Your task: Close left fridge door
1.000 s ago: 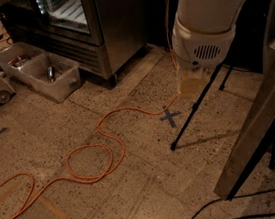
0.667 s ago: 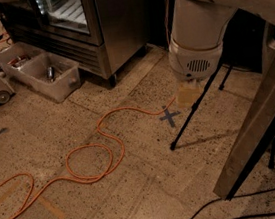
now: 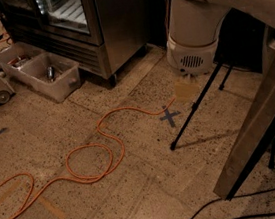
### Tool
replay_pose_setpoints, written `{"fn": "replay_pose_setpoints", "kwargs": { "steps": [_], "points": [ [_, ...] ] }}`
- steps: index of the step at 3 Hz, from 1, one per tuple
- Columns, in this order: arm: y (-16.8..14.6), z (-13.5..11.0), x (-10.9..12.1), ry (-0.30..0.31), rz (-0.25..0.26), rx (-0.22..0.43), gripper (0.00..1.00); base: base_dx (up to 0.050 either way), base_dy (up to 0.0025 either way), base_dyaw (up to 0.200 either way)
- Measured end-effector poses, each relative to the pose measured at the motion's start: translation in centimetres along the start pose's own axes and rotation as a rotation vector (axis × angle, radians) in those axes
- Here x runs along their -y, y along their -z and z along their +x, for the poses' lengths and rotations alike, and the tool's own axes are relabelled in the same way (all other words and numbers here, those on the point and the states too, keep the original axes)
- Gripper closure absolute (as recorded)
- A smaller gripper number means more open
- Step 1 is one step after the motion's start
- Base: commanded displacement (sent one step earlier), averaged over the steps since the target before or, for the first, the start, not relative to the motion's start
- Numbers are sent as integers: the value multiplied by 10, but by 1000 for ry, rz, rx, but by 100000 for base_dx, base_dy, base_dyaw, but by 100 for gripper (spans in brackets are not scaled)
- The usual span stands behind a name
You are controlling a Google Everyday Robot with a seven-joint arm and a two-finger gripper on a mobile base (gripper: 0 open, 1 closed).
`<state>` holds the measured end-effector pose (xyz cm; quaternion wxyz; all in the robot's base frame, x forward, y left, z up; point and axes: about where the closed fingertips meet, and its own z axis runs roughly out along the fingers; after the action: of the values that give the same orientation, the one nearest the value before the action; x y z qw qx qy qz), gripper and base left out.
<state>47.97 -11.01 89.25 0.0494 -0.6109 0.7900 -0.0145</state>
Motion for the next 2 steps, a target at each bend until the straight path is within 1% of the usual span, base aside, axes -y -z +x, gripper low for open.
{"fn": "replay_pose_setpoints", "kwargs": {
  "steps": [2],
  "points": [
    [0, 0, 0, 0, 0, 0, 100, 0, 1, -19906]
  ]
}}
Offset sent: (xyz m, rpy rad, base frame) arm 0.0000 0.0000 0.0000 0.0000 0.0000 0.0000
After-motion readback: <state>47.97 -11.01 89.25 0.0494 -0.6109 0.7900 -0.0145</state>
